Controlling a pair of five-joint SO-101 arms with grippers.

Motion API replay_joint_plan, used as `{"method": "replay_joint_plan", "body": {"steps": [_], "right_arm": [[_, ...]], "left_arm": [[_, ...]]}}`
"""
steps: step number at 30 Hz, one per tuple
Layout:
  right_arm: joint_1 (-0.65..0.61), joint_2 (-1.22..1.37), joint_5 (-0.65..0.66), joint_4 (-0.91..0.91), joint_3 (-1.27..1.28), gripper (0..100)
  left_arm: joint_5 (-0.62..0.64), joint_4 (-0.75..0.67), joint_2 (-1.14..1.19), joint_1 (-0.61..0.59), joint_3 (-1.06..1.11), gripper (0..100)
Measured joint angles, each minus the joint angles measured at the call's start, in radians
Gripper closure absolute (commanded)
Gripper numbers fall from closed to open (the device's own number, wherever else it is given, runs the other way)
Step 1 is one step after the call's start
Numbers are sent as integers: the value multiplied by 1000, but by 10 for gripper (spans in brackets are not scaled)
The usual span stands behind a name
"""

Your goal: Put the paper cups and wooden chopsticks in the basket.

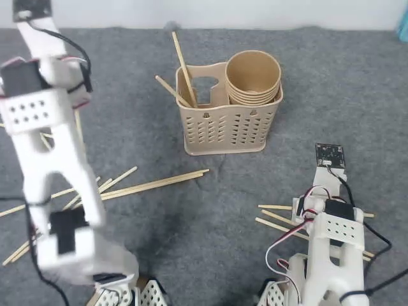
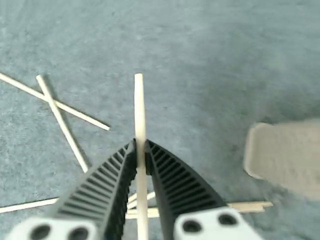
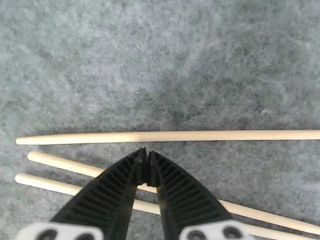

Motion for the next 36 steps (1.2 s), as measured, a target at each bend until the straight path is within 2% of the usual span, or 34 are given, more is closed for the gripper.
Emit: {"method": "replay_joint_plan", "body": {"steps": [3,9,17,23,29,34,36], "right_arm": [[0,0,0,0,0,991],[0,0,0,0,0,991],[0,0,0,0,0,991],[0,0,0,0,0,991],[0,0,0,0,0,991],[0,0,0,0,0,991],[0,0,0,0,0,991]], "left_arm": [[-3,-2,-135,49,81,988],[-2,-101,-331,97,173,987],[-5,-160,-545,239,186,987],[-5,-265,-644,313,186,987],[-5,-293,-720,327,193,987],[-5,-299,-841,325,319,987],[-8,-344,-916,328,399,987]]}}
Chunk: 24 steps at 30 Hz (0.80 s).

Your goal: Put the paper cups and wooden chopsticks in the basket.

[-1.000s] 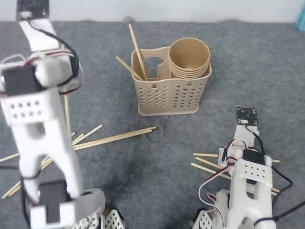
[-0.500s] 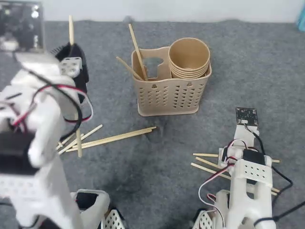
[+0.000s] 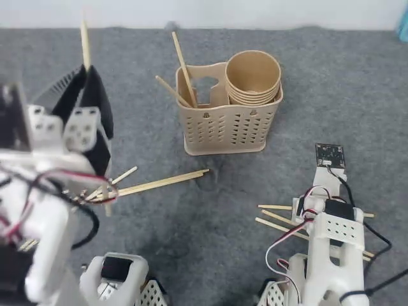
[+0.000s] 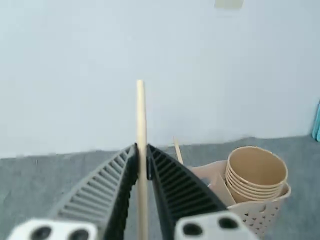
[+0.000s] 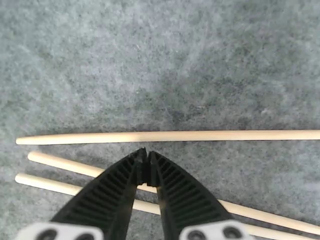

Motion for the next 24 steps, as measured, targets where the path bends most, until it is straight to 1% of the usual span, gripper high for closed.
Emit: {"method": "replay_joint_plan", "body": {"steps": [3,6,9,13,18,20,22,24], "right_arm": [[0,0,0,0,0,991],[0,0,0,0,0,991],[0,0,0,0,0,991],[0,0,0,0,0,991],[0,0,0,0,0,991],[0,0,0,0,0,991],[0,0,0,0,0,991],[0,0,0,0,0,991]], "left_arm": [[-25,-138,-112,-5,157,987],[-29,-333,-193,-3,348,987],[-29,-554,-238,0,531,987],[-29,-885,-236,28,724,987],[-29,-1252,-238,110,875,988],[-29,-1335,-238,157,884,988],[-29,-1363,-233,199,878,988],[-29,-1375,-180,226,844,988]]}}
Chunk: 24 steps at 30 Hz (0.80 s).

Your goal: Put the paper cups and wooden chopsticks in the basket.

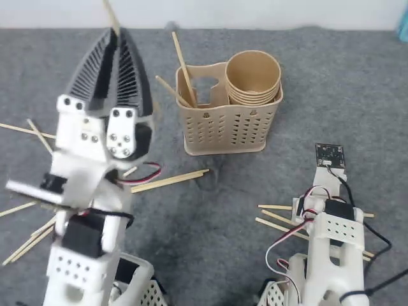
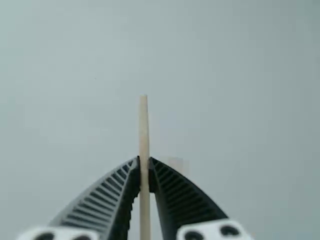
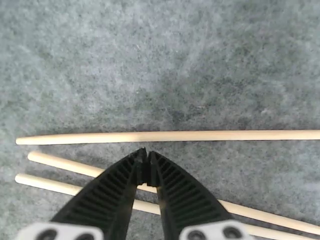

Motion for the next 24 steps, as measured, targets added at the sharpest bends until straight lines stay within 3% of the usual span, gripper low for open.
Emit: {"method": "replay_joint_plan", "body": {"steps": [12,16,24], "right_arm": [[0,0,44,0,0,991],[0,0,51,0,0,991],[0,0,55,0,0,991]], "left_arm": [[18,-20,486,25,-316,988],[110,-146,620,26,-334,988],[124,-311,720,5,-252,988]]}}
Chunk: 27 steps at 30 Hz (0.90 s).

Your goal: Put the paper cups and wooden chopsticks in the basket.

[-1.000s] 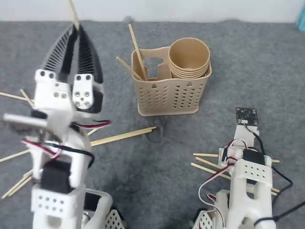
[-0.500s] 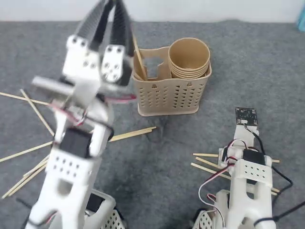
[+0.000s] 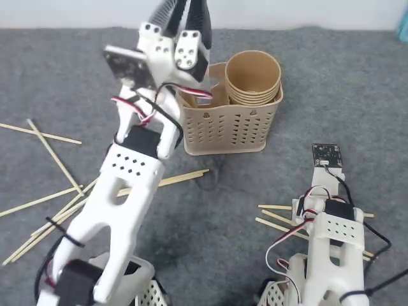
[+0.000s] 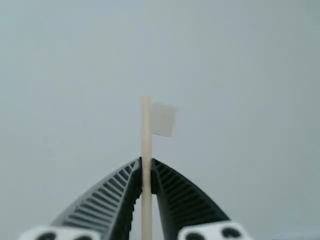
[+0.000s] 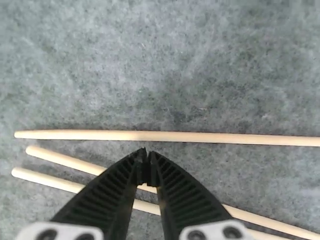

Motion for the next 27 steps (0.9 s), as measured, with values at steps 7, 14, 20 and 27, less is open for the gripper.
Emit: {"method": "replay_joint_plan", "body": {"steps": [7,14,20,27], "right_arm": [[0,0,2,0,0,991],[0,0,2,0,0,991],[0,0,2,0,0,991],[0,0,2,0,0,991]], "left_arm": [[6,-195,3,-25,264,988],[6,-290,-58,-26,496,986],[6,-305,-92,-28,546,960],[6,-272,-112,-28,546,817]]}}
